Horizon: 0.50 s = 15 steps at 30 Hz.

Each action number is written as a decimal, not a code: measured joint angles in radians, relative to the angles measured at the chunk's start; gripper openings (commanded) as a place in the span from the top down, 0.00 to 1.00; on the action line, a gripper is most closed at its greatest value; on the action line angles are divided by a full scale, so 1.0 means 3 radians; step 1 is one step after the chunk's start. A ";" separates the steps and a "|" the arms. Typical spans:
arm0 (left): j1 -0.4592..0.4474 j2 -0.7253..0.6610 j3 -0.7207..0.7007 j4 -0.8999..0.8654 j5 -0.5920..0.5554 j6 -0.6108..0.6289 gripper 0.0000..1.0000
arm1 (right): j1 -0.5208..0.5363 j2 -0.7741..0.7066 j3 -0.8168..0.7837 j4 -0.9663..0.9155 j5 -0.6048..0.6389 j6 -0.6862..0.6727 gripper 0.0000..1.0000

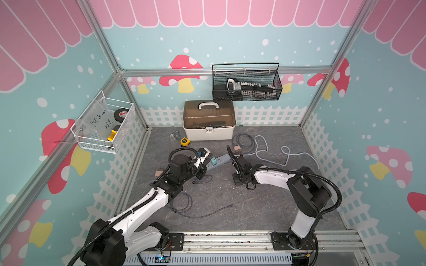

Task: Charge mp3
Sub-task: Pick up the MP3 player from the center of the board.

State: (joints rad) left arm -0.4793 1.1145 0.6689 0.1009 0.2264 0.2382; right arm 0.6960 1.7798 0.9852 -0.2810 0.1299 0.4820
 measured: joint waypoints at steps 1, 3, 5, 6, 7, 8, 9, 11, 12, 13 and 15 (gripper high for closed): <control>-0.0006 0.0000 0.0018 -0.0009 -0.0003 0.0001 0.93 | 0.0001 -0.0011 -0.0037 0.0048 0.0003 -0.0003 0.50; -0.0017 0.0000 0.0043 -0.0011 -0.0011 0.0003 0.93 | 0.0014 -0.0034 -0.0100 0.0136 0.0014 0.0000 0.51; -0.0025 0.0008 0.0069 -0.0013 -0.0020 0.0003 0.93 | 0.0025 -0.0065 -0.0181 0.0251 0.0029 0.0000 0.54; -0.0027 0.0013 0.0076 -0.0008 -0.0022 0.0003 0.93 | 0.0029 -0.0075 -0.0209 0.0292 0.0033 0.0000 0.57; -0.0028 0.0023 0.0081 -0.0005 -0.0020 0.0003 0.93 | 0.0034 -0.0075 -0.0235 0.0338 0.0038 -0.0003 0.59; -0.0028 0.0038 0.0086 -0.0006 -0.0020 0.0003 0.93 | 0.0039 -0.0075 -0.0251 0.0379 0.0038 -0.0004 0.60; -0.0028 0.0053 0.0090 -0.0008 -0.0020 0.0003 0.93 | 0.0043 -0.0072 -0.0257 0.0402 0.0038 0.0000 0.61; -0.0032 0.0094 0.0094 -0.0009 -0.0020 0.0003 0.93 | 0.0043 -0.0072 -0.0273 0.0440 0.0032 -0.0006 0.64; -0.0036 0.0107 0.0094 -0.0009 -0.0020 0.0003 0.93 | 0.0043 -0.0074 -0.0282 0.0460 0.0032 -0.0005 0.65; -0.0041 0.0118 0.0094 -0.0009 -0.0020 0.0003 0.93 | 0.0043 -0.0075 -0.0291 0.0484 0.0033 -0.0004 0.67; -0.0047 0.0130 0.0094 -0.0008 -0.0022 0.0003 0.93 | 0.0043 -0.0075 -0.0305 0.0524 0.0038 0.0003 0.69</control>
State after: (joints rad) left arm -0.4934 1.1534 0.6971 0.0986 0.2199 0.2390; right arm 0.7090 1.7573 0.8936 -0.1238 0.1413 0.4828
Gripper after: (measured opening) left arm 0.074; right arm 0.334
